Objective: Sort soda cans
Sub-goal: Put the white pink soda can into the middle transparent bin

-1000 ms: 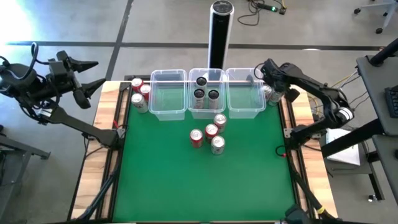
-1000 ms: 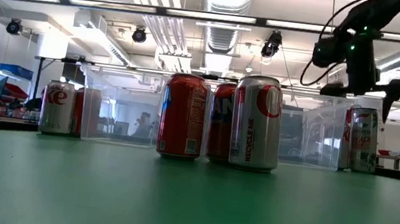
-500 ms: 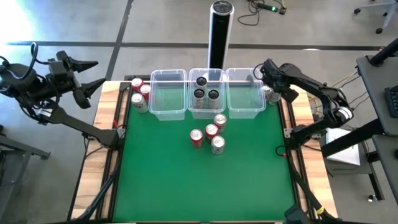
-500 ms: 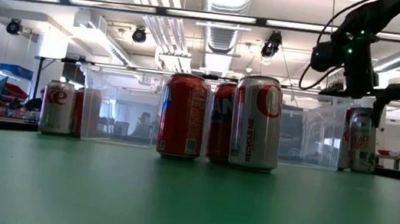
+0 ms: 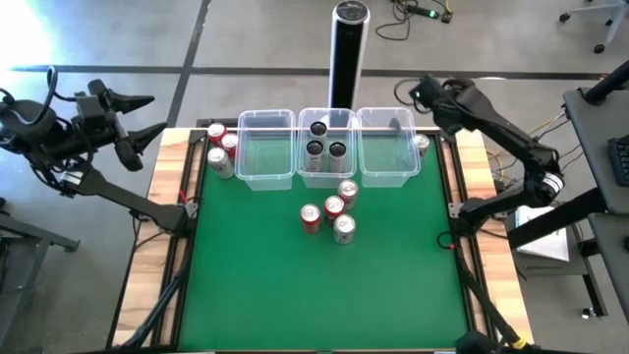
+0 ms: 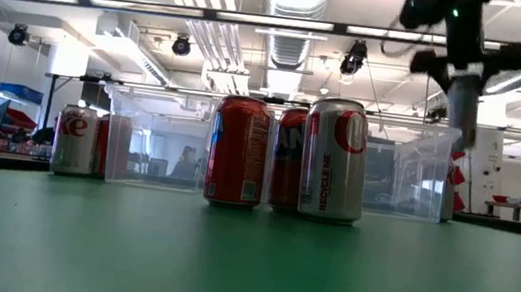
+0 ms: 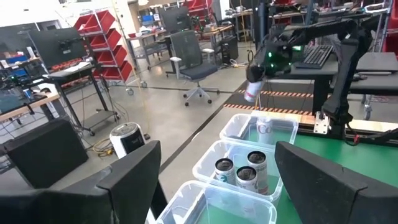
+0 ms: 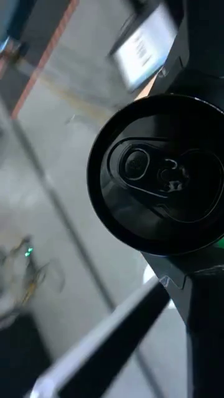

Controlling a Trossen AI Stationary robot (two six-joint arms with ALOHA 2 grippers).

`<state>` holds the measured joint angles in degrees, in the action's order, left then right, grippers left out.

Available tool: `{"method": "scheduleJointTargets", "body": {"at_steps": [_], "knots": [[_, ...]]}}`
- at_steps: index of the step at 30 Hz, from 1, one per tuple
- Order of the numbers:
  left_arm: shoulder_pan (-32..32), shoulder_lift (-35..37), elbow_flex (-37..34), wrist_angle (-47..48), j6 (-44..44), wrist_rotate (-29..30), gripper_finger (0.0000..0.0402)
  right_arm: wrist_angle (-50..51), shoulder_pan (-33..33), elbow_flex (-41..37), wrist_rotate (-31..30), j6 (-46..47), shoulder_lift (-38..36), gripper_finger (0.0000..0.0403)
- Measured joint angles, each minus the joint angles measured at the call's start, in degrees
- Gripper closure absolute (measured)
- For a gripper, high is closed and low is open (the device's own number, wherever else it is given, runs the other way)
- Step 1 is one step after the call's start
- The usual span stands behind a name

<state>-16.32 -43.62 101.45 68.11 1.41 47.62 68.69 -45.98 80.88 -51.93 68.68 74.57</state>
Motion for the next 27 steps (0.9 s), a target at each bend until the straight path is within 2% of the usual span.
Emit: {"method": "scheduleJointTargets", "body": {"at_steps": [4,8,10,12,15,20,23,27], "knots": [[0.0,0.0,0.0,-2.05,0.6,-0.04,0.0102,-9.53,3.64,6.84,-0.01,-12.38,1.53,0.0156],[0.0,0.0,0.0,-3.78,1.09,-0.04,0.0102,-24.97,8.38,11.14,-0.07,-30.99,2.9,0.0156],[0.0,0.0,0.0,-3.89,1.09,-0.02,0.0102,-33.25,10.91,11.82,3.46,-41.11,3.53,0.0155],[0.0,0.0,0.0,-4.08,0.9,-0.02,0.0102,-38.93,12.97,11.85,10.01,-46.57,3.89,0.0155],[0.0,0.0,0.0,-4.75,-0.39,-0.02,0.0102,-41.26,15.83,11.85,19.16,-49.03,4.94,0.0154],[0.0,0.0,0.0,-5.4,-1.88,-0.02,0.0102,-37.4,18.69,11.76,29.67,-48.54,8.5,0.0154],[0.0,-0.02,0.0,-5.58,-2.82,-0.02,0.0102,-34.84,19.33,11.74,33.03,-46.84,11.23,0.0154],[0.0,-0.17,-0.02,-6.46,-3.38,-0.02,0.0102,-32.62,19.25,12.4,33.07,-45.91,15.43,0.0154]]}}
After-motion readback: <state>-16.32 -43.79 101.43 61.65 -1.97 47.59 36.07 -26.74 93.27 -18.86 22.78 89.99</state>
